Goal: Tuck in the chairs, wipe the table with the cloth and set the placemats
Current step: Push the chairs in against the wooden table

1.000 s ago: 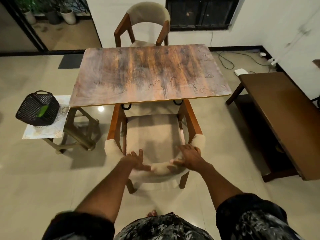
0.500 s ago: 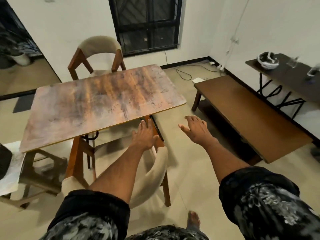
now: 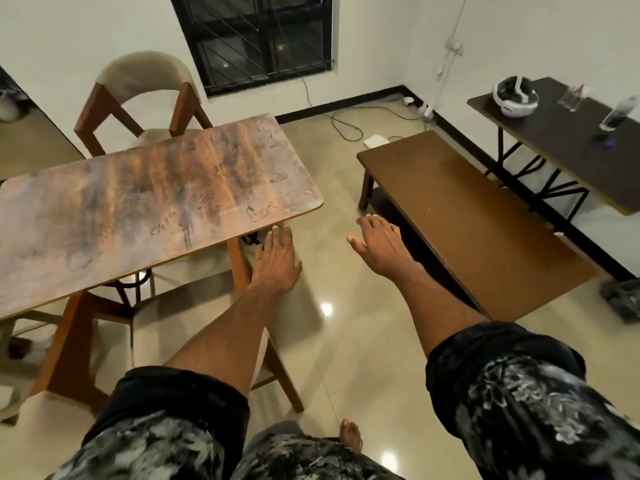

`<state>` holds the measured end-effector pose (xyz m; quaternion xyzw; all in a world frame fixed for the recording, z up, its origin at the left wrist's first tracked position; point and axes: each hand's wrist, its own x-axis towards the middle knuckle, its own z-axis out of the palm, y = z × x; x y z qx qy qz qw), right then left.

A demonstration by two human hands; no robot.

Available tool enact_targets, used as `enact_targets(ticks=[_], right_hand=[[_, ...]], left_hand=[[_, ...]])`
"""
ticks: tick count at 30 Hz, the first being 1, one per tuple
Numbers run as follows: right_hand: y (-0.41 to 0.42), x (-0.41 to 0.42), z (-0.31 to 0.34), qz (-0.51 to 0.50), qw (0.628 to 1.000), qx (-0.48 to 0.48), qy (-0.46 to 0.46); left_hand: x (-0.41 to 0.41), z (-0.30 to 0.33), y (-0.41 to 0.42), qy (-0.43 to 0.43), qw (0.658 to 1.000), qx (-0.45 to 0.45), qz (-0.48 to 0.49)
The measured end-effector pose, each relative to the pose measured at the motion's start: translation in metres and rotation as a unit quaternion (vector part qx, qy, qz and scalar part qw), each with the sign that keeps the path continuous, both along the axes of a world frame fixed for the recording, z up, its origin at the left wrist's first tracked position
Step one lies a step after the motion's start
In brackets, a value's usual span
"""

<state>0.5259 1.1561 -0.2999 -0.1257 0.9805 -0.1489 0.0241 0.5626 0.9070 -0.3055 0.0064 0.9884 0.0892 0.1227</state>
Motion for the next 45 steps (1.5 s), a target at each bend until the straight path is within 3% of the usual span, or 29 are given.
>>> enact_targets(ticks=[8,26,37,42,45], right_hand=[[0.030,-0.077,-0.032,0.013,0.999,0.010,-0.029],[0.084,-0.310,-0.010,0.038,0.998,0.024,-0.037],[0.115,-0.521,-0.026,0.142,0.988,0.041,-0.042],[0.083,-0.612,-0.028,0.202,0.979,0.020,-0.025],[0.057,-0.651,-0.038,0.242,0.970,-0.001,-0.031]], left_hand=[[-0.075,-0.027,0.029,-0.016,1.000,0.011,0.012],[-0.319,-0.052,0.100,0.008,1.000,0.020,0.015],[-0.481,-0.053,0.131,0.020,0.993,0.016,0.111],[-0.529,-0.052,0.119,0.021,0.984,0.014,0.174],[-0.555,-0.056,0.102,-0.023,0.977,0.007,0.212]])
